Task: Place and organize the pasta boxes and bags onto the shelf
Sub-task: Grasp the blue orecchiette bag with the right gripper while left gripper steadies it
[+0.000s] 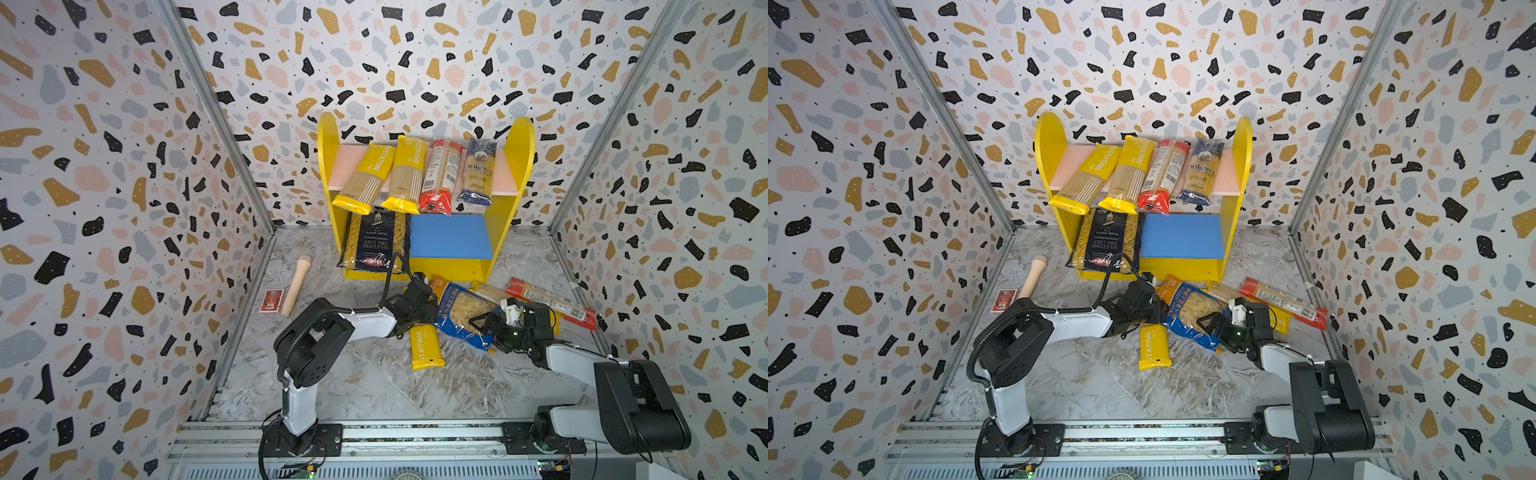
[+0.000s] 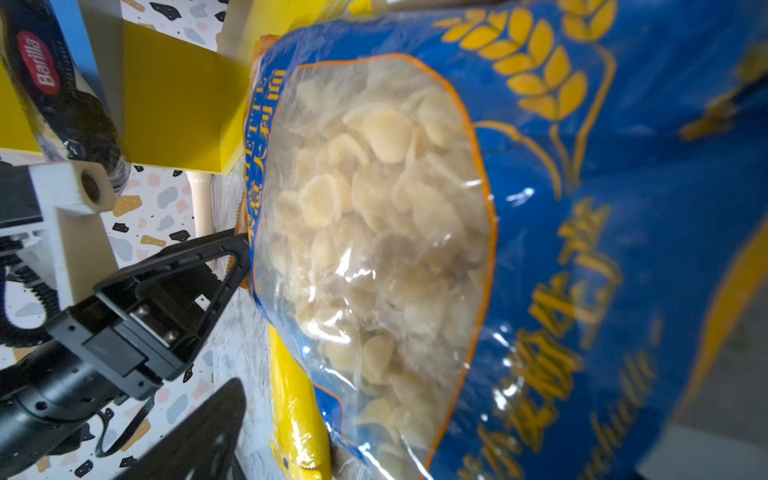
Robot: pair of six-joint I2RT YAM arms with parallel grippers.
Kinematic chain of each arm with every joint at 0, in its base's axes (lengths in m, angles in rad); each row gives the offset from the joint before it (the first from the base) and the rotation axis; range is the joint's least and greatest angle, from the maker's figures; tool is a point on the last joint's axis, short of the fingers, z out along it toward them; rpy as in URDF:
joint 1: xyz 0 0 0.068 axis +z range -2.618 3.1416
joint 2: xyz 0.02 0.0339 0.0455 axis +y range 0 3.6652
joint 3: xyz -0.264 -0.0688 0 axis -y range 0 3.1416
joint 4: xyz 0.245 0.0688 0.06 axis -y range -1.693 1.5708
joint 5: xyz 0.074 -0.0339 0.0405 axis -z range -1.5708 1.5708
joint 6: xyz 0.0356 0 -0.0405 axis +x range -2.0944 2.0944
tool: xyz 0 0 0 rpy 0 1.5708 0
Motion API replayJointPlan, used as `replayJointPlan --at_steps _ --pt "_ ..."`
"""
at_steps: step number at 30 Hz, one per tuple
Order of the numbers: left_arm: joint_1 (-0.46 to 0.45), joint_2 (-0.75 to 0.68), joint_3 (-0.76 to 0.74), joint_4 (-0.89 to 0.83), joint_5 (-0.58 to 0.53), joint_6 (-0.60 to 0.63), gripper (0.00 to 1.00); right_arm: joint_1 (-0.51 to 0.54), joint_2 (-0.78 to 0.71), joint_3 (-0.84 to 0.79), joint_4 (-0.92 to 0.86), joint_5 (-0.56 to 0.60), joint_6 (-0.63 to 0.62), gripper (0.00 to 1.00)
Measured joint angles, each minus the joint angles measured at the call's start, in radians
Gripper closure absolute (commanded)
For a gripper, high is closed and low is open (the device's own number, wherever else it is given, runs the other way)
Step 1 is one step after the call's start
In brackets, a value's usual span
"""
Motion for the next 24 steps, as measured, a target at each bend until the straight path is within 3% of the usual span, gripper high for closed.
replayJointPlan --at_steps 9,14,16,17,20,24 --pt "-0.014 -0.001 -0.021 0.037 0.001 0.000 0.41 0.060 0.074 0.027 0.089 0.009 0.008 0.04" --pt "-0.014 -0.011 -0.045 0.065 0.009 -0.002 0.42 0.061 0.106 0.026 0.117 0.016 0.018 0.30" --pt "-0.014 -0.018 -0.057 0.073 0.015 -0.003 0.41 0.061 0.116 0.026 0.114 0.028 0.018 0.52" --pt "-0.014 -0.023 -0.064 0.077 0.019 -0.004 0.42 0.062 0.124 0.023 0.110 0.031 0.018 0.57" --pt "-0.018 -0.040 -0.084 0.083 0.035 -0.007 0.41 0.063 0.129 0.020 0.112 0.023 0.023 0.66" --pt "-0.027 -0.070 -0.112 0.078 0.053 -0.007 0.40 0.063 0.125 0.019 0.105 0.011 0.018 0.68"
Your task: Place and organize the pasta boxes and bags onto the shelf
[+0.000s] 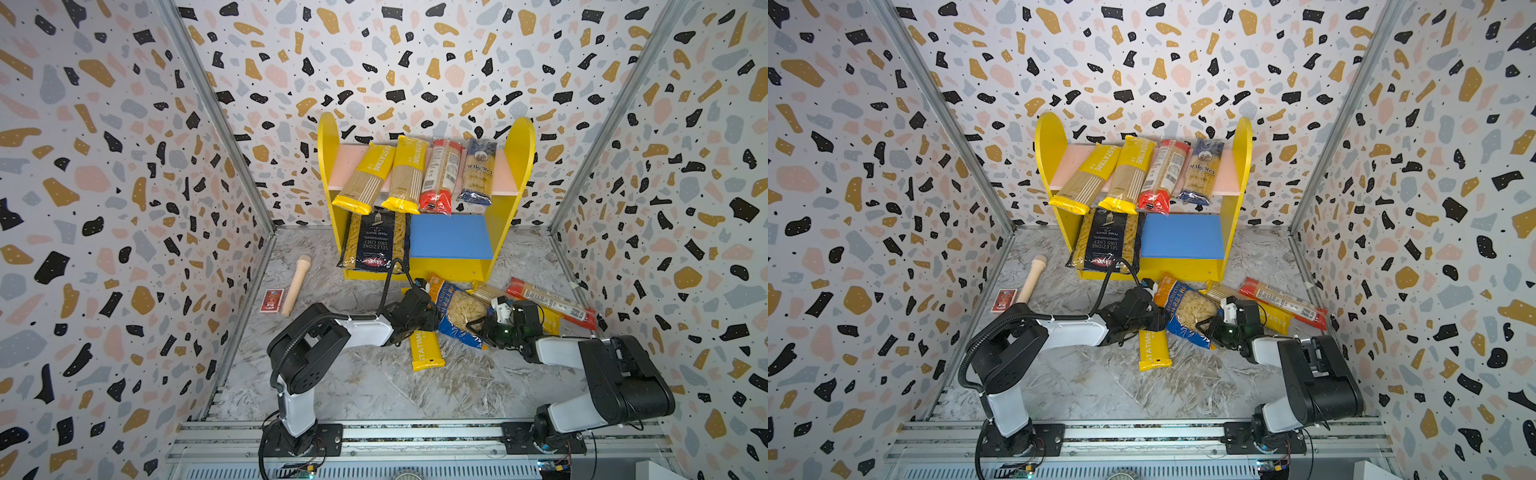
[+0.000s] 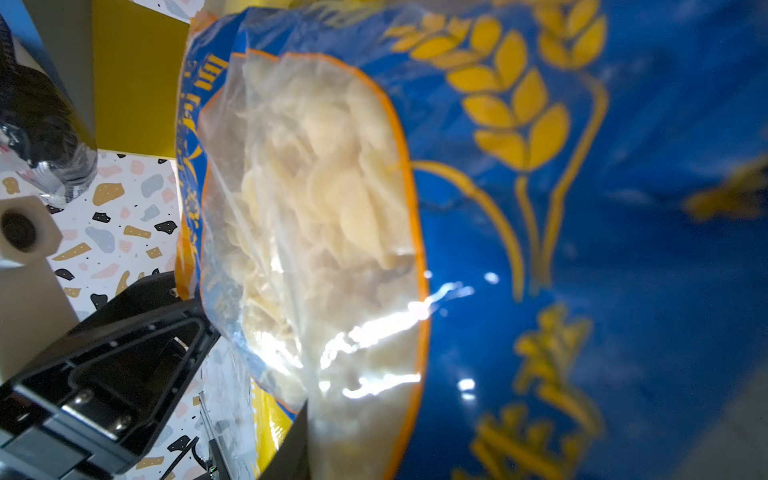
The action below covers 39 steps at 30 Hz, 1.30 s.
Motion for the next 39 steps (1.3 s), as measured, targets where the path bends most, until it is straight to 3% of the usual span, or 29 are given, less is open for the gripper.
replayJointPlan --at_steps 9,25,32,39 --pt "-0.021 -0.126 -0.071 -0.071 -0.005 0.005 0.29 -0.033 -0.111 -0.053 -0.063 -0.069 -0.005 0.72" --pt "-0.024 -0.515 -0.166 -0.263 -0.171 -0.003 0.22 -0.073 -0.395 -0.109 -0.159 -0.175 0.031 0.79" --pt "-0.024 -0.618 -0.188 -0.340 -0.211 -0.038 0.21 -0.075 -0.518 -0.109 -0.230 -0.186 0.068 0.78" --pt "-0.024 -0.679 -0.288 -0.351 -0.183 -0.098 0.21 0.018 -0.568 -0.051 -0.333 -0.140 0.097 0.78"
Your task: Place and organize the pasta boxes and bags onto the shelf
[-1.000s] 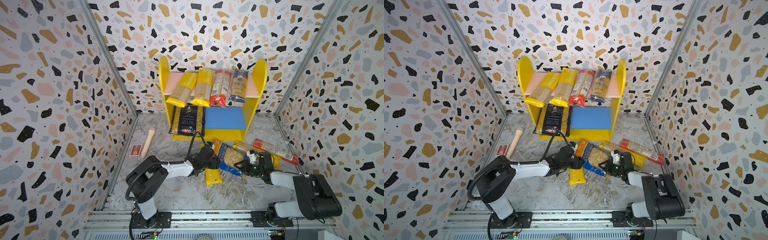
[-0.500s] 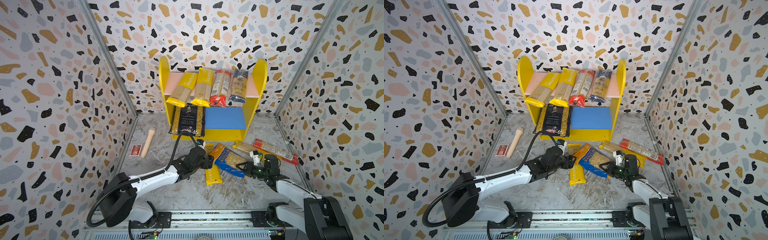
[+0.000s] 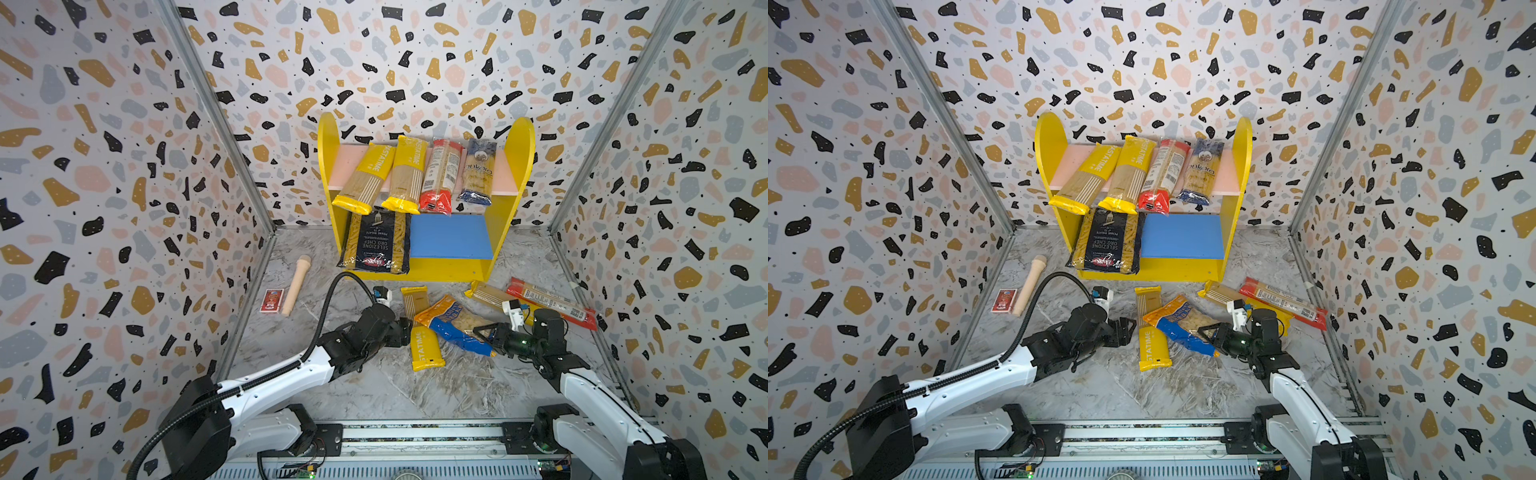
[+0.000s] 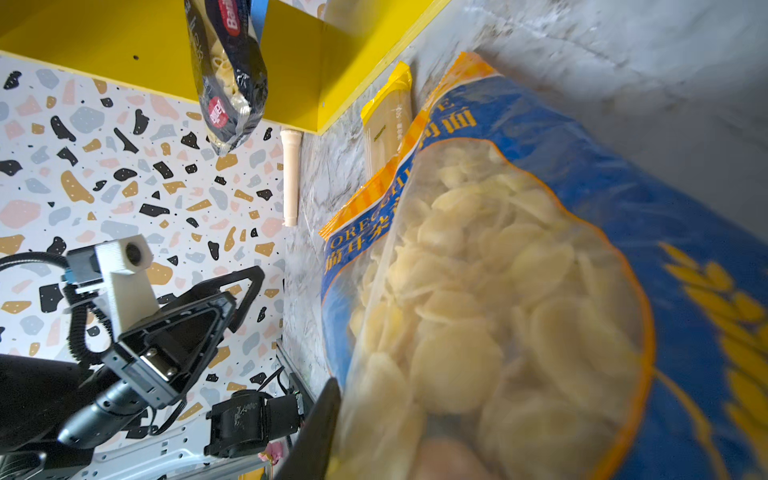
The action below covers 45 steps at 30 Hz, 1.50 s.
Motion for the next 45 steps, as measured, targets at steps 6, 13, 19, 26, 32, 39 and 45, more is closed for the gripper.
replayJointPlan --at_steps 6,13,19,26,32,39,45 --pt "0.000 -0.071 -0.042 0.000 0.002 -0.026 0.20 0.219 0.023 0.066 -0.018 0.140 0.042 0.78" --pt "0.000 -0.157 -0.095 -0.032 -0.011 -0.053 0.19 0.440 0.150 0.132 0.009 0.322 0.090 0.79" --pt "0.000 -0.235 -0.212 -0.041 -0.006 -0.108 0.17 0.563 0.304 0.233 0.057 0.420 0.110 0.79" --pt "0.000 -0.219 -0.298 0.002 0.035 -0.167 0.16 0.659 0.431 0.280 0.137 0.465 0.148 0.76" --pt "0.000 -0.219 -0.316 0.081 0.047 -0.214 0.16 0.718 0.486 0.307 0.163 0.491 0.175 0.70" --pt "0.000 -0.243 -0.358 0.094 0.043 -0.244 0.16 0.755 0.500 0.314 0.183 0.462 0.196 0.46" --pt "0.000 -0.238 -0.370 0.110 0.042 -0.256 0.15 0.790 0.431 0.301 0.120 0.449 0.192 0.27"
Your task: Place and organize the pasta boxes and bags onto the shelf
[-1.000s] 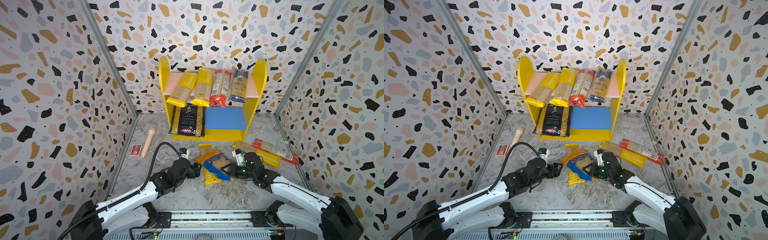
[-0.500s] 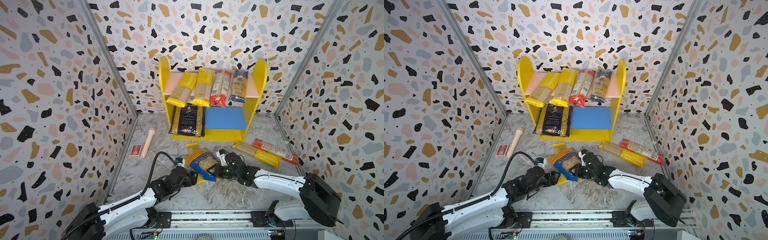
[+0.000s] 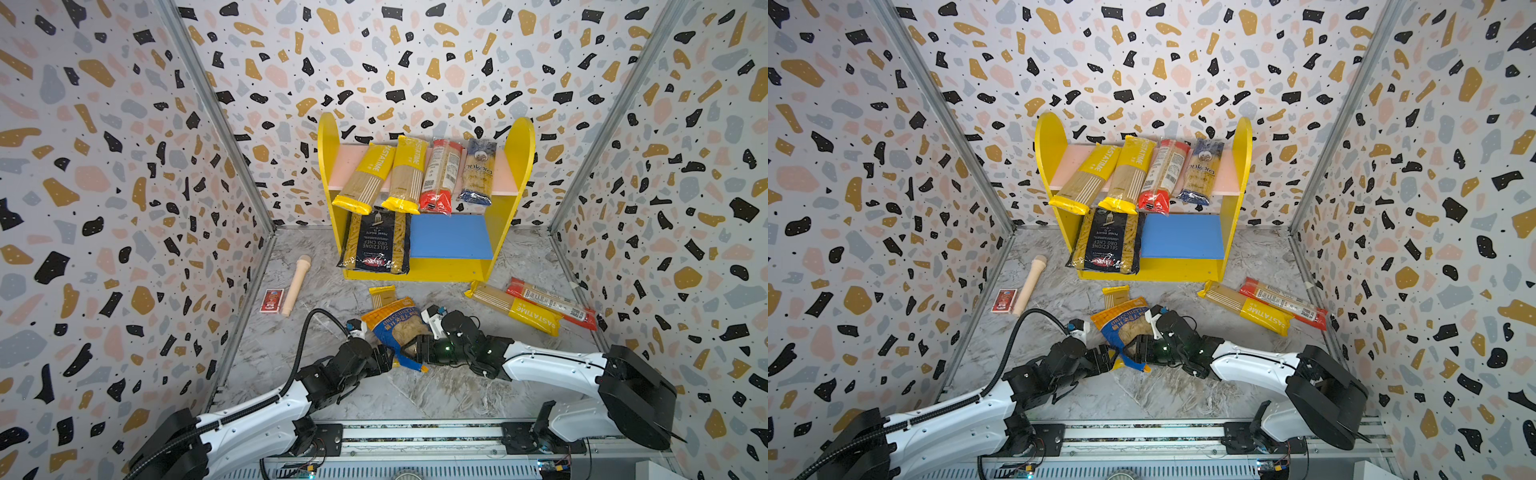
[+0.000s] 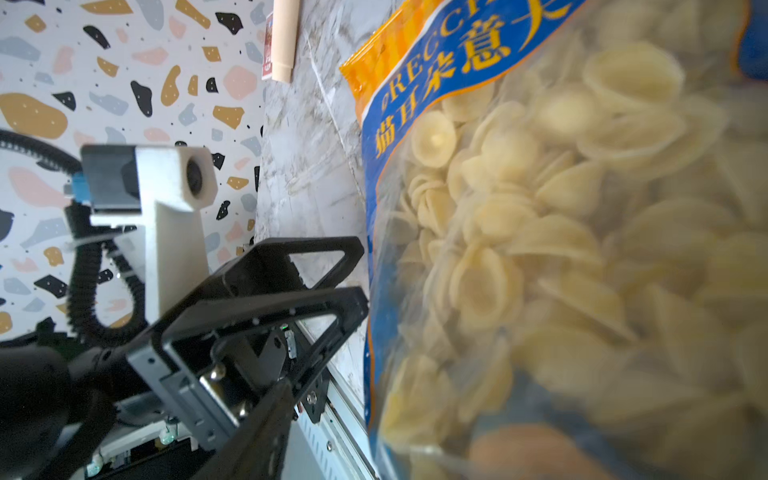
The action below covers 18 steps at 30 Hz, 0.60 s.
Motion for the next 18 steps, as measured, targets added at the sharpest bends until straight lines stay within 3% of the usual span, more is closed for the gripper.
replayJointPlan --at_steps 8,13,18 --pt "0.000 0.038 0.000 0.017 -0.007 -0.005 0.15 0.028 -0.259 -0.030 -0.212 0.014 -0.031 0.24" --pt "0.001 0.054 0.002 0.022 -0.010 -0.005 0.16 0.017 -0.380 -0.026 -0.369 0.097 -0.084 0.18" --pt "0.001 0.048 0.012 0.011 -0.013 -0.005 0.16 -0.143 -0.340 -0.023 -0.451 0.128 -0.193 0.12"
